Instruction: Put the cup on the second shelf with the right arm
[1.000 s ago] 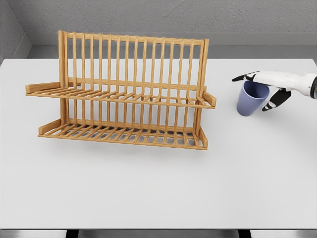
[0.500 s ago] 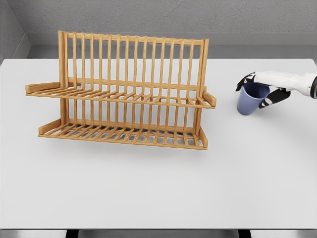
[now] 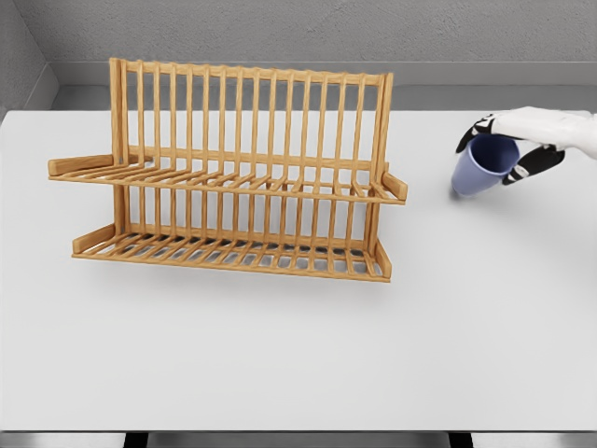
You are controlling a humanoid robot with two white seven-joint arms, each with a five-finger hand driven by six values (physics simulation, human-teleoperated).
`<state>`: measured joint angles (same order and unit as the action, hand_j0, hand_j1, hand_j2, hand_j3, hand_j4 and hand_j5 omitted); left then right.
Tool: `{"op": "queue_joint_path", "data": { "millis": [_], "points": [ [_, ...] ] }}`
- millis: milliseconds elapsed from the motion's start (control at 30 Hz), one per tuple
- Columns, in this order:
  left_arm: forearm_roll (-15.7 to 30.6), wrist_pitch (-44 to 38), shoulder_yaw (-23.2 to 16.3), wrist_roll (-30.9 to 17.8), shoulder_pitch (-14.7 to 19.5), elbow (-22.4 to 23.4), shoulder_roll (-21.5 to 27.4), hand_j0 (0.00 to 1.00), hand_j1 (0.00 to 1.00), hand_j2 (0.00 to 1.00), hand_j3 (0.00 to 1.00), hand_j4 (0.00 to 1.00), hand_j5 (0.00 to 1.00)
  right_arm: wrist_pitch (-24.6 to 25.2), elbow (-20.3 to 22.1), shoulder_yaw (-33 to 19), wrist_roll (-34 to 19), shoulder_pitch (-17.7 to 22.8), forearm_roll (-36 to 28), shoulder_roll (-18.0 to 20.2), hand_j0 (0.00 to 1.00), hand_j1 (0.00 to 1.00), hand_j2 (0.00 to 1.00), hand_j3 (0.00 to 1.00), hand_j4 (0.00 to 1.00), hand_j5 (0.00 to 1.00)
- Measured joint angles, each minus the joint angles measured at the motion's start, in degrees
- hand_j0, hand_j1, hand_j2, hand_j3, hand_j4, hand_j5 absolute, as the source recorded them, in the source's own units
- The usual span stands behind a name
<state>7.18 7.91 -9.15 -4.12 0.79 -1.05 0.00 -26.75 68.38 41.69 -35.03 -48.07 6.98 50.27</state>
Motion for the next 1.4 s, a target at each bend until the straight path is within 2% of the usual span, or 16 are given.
{"op": "queue_joint_path", "data": {
  "millis": [167,600,1100,1400],
  "points": [
    [0.0,0.0,0.0,0.0,0.0,0.0,0.0,1.00,1.00,1.00,1.00,1.00,1.00,-0.1,0.5,-0.1,0.0,-0.4,0.0,0.6,0.68,0.68,0.68,0.68,0.68,0.68],
    [0.0,0.0,0.0,0.0,0.0,0.0,0.0,1.00,1.00,1.00,1.00,1.00,1.00,-0.7,5.6,-1.9,0.0,-0.4,-0.1,3.3,0.68,0.68,0.68,0.68,0.68,0.68],
    [0.0,0.0,0.0,0.0,0.0,0.0,0.0,1.00,1.00,1.00,1.00,1.00,1.00,-0.1,13.4,-8.1,0.0,0.3,-0.2,6.1,0.68,0.68,0.68,0.68,0.68,0.68],
    [0.0,0.0,0.0,0.0,0.0,0.0,0.0,1.00,1.00,1.00,1.00,1.00,1.00,-0.2,18.2,-9.2,0.0,0.3,-0.2,6.8,0.68,0.68,0.68,0.68,0.68,0.68]
  ]
}}
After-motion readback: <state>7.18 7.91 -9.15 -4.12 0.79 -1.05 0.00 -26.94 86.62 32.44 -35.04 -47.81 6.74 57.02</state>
